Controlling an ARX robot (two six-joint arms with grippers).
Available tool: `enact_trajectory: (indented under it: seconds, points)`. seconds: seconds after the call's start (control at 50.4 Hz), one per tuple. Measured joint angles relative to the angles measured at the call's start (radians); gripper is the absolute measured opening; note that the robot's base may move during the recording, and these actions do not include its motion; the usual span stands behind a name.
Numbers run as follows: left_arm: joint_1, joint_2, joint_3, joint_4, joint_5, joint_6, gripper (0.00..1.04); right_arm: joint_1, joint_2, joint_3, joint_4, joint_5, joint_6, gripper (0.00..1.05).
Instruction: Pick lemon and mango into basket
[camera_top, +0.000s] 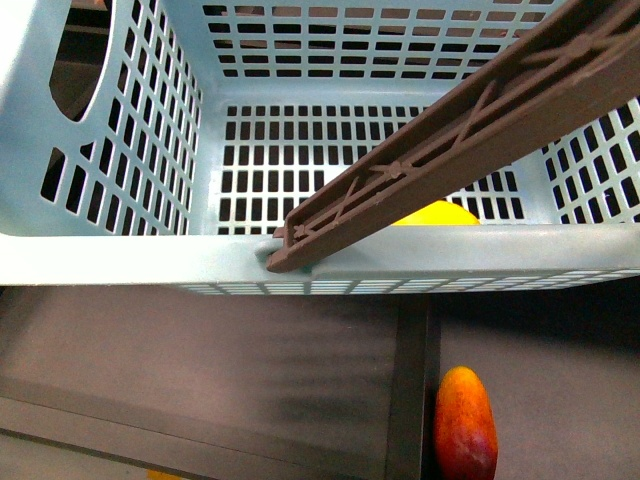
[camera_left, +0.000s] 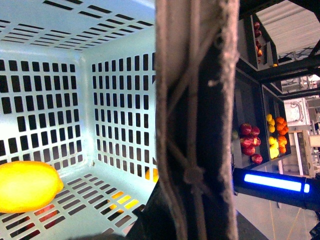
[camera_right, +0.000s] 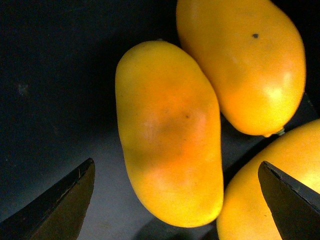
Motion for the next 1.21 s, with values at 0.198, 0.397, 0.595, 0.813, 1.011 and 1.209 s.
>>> enact_trajectory:
  seconds: [0.198,0.397,0.595,0.813,1.011,1.209]
  points:
    - [0.000,0.000,0.000,0.000,0.000,0.000,0.05,0.013,0.055,0.048,-0.013,0.023,0.001,0.96]
    - [0.000,0.000,0.000,0.000,0.001,0.000,0.05,0.025,0.111,0.122,-0.033,0.046,0.008,0.96]
    - [0.000,0.000,0.000,0.000,0.000,0.000,0.05,0.049,0.144,0.153,-0.045,0.060,0.007,0.80]
    - [0.000,0.000,0.000,0.000,0.000,0.000,0.05,0.053,0.135,0.131,-0.032,0.023,0.003,0.62]
    - [0.000,0.000,0.000,0.000,0.001,0.000,0.05,0.061,0.010,0.012,0.018,-0.115,-0.027,0.62]
    - [0.000,0.000,0.000,0.000,0.000,0.000,0.05,0.086,-0.264,-0.152,0.062,-0.379,-0.107,0.61]
